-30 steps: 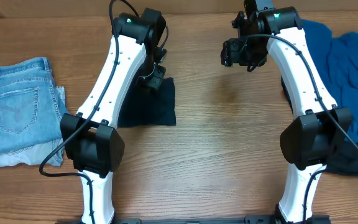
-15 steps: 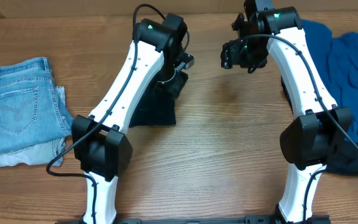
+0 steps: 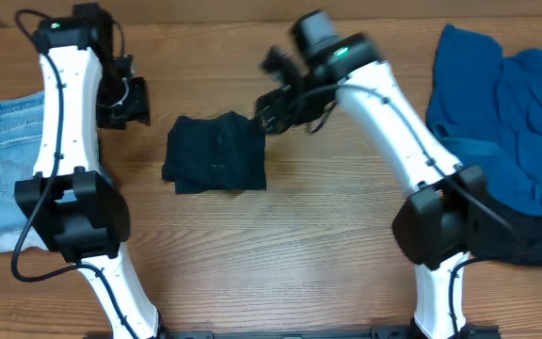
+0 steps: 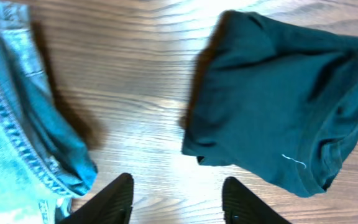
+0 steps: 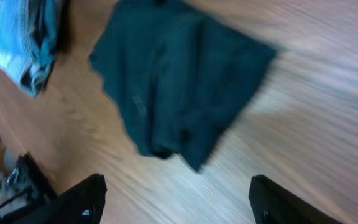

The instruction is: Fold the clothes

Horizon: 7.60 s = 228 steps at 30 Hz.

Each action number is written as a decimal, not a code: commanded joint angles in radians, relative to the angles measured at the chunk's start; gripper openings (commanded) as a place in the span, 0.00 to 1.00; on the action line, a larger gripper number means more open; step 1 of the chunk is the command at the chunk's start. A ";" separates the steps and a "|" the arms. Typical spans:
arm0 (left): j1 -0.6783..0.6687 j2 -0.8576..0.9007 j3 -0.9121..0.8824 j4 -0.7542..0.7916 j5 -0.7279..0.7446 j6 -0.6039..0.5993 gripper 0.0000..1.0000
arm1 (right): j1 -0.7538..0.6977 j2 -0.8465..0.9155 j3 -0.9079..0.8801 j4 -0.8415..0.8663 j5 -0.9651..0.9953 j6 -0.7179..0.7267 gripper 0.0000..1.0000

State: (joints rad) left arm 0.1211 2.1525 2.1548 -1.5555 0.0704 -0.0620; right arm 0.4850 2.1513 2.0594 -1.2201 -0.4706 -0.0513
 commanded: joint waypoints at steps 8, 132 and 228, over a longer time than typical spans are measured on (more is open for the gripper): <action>0.054 -0.030 0.000 0.005 0.009 -0.029 0.60 | 0.165 0.019 -0.352 0.451 0.090 0.078 0.75; -0.232 0.215 -0.280 0.352 0.193 0.181 0.59 | 0.193 0.100 -0.391 -0.022 0.235 0.003 0.49; -0.262 0.215 -0.280 0.293 0.600 0.425 0.19 | 0.053 -0.294 -0.861 0.555 0.441 0.528 0.04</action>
State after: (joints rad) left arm -0.1379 2.3585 1.8843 -1.2671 0.6514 0.3481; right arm 0.5484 1.8622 1.1988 -0.6518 -0.0883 0.4198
